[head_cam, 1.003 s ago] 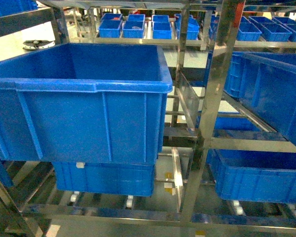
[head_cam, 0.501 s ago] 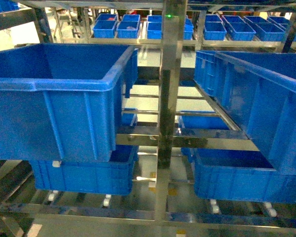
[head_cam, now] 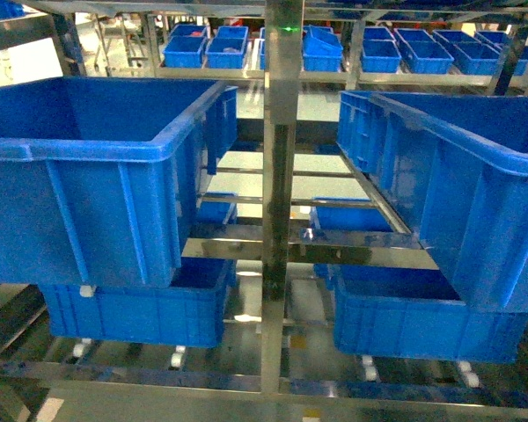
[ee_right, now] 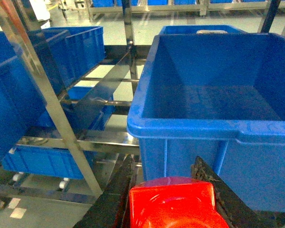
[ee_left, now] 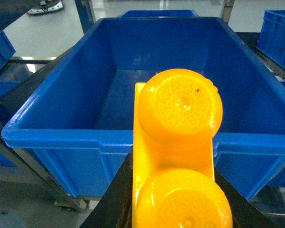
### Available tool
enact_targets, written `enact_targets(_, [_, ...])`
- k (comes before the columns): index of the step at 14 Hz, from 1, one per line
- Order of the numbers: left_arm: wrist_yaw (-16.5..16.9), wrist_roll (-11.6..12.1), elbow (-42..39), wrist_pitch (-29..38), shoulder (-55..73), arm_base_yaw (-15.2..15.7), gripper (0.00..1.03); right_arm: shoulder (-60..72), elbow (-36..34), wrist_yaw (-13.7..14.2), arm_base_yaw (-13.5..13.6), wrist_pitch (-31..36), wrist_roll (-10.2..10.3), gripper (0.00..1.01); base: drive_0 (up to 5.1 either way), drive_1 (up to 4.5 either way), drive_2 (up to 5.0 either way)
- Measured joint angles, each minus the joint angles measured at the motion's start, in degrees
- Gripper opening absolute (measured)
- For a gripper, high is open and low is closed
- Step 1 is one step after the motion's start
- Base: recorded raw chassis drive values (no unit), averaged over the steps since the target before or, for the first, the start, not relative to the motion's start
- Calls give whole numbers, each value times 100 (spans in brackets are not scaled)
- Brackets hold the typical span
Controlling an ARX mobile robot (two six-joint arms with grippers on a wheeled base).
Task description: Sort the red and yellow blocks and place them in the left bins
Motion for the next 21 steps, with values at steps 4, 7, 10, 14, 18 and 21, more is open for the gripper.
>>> enact_targets(4, [-4, 0, 0, 11, -7, 9, 26, 0, 0, -2, 4, 2, 0, 28, 319, 40, -420])
enact_targets(7, [-4, 0, 0, 26, 7, 9, 26, 0, 0, -2, 4, 2, 0, 28, 352, 70, -397])
enact_targets(10, [33, 0, 0, -11, 26, -24, 26, 44, -4, 22, -7, -33, 0, 28, 0, 0, 0])
enact_targets(14, [-9, -2, 0, 9, 24, 11, 26, 26, -2, 0, 0, 9, 0, 28, 19, 19, 19])
enact_targets(18, [-2, -2, 0, 9, 20, 9, 26, 1069, 1016, 33, 68, -24, 94, 28, 0, 0, 0])
enact_targets(21, [-4, -2, 0, 7, 20, 11, 26, 2614, 2332, -317, -114, -507, 197, 28, 0, 0, 0])
